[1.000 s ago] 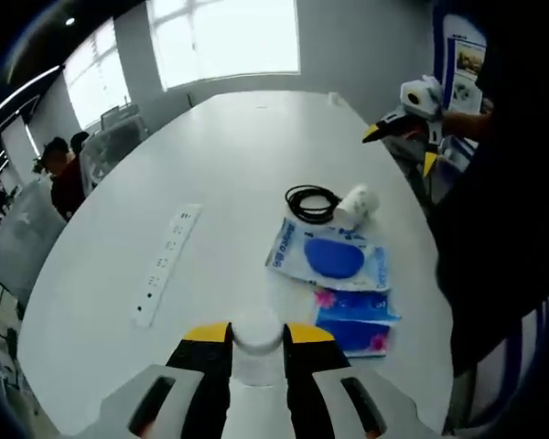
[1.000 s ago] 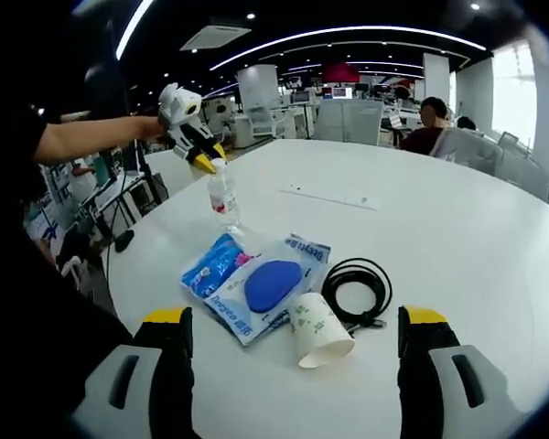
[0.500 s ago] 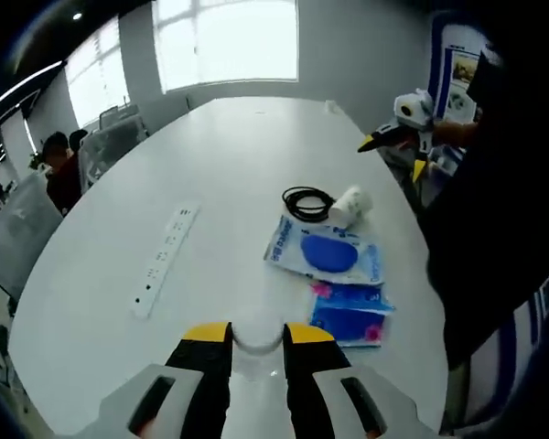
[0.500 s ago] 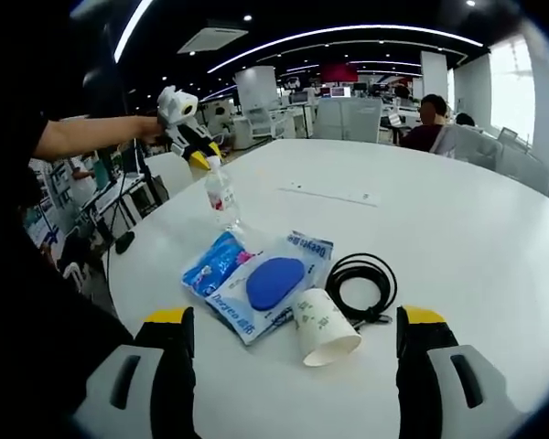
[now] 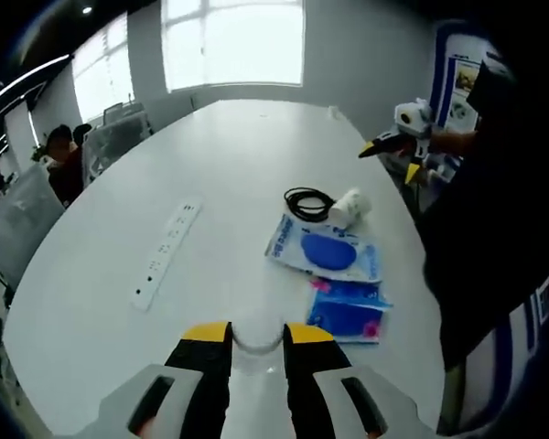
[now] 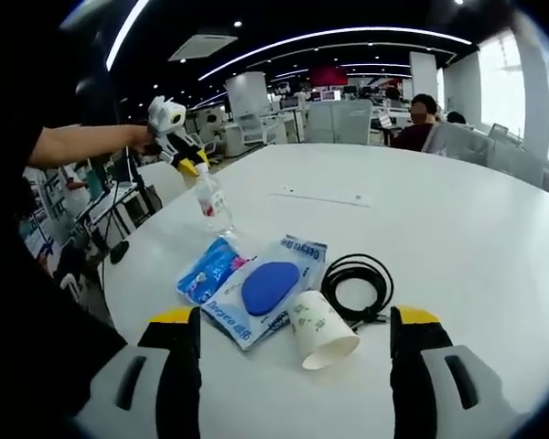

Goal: Arrange the tabletop items into an orderly group along one side of the table until the central work area is clear of visible clutter.

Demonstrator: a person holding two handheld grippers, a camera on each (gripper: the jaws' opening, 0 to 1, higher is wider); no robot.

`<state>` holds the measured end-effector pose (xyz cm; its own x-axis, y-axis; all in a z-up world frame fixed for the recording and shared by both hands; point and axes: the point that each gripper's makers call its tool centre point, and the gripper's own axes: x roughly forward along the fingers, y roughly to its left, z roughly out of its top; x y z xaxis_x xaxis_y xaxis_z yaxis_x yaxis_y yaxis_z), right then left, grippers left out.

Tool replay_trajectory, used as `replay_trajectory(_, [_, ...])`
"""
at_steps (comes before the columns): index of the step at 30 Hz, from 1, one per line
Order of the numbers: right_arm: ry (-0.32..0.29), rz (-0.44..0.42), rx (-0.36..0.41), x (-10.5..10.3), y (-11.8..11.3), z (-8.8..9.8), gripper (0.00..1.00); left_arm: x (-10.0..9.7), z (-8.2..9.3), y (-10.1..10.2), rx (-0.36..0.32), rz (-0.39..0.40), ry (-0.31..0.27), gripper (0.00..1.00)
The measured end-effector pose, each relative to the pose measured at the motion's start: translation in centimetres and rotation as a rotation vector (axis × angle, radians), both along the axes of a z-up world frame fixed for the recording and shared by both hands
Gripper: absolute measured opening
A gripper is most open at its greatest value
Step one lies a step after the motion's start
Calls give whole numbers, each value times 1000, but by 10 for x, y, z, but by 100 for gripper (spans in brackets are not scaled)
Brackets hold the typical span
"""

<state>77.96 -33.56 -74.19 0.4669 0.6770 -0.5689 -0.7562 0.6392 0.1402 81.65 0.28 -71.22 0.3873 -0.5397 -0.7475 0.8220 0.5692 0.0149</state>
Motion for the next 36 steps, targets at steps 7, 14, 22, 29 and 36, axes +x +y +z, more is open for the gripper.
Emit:
replay_trajectory(7, [10,-23,19,0,-3,-2,71,0,0,-1,-5,11,-9,19])
replay_trajectory(14, [2,-28,19,-1,-2,-4,70,2,-3,-2,-43,56,-49,21])
replay_trajectory(22, [6,-31,0,-1,-5,-11,70,9,-7,-4,-146,159,-107,21])
replay_trajectory(29, [18,-28,-1,-5,-1,-17,69,8,-4,-4,-220,226,-170,20])
replay_trajectory(36, [17,-39,12,-3,2,-17,68,6,-2,-9,-231,202,-155,18])
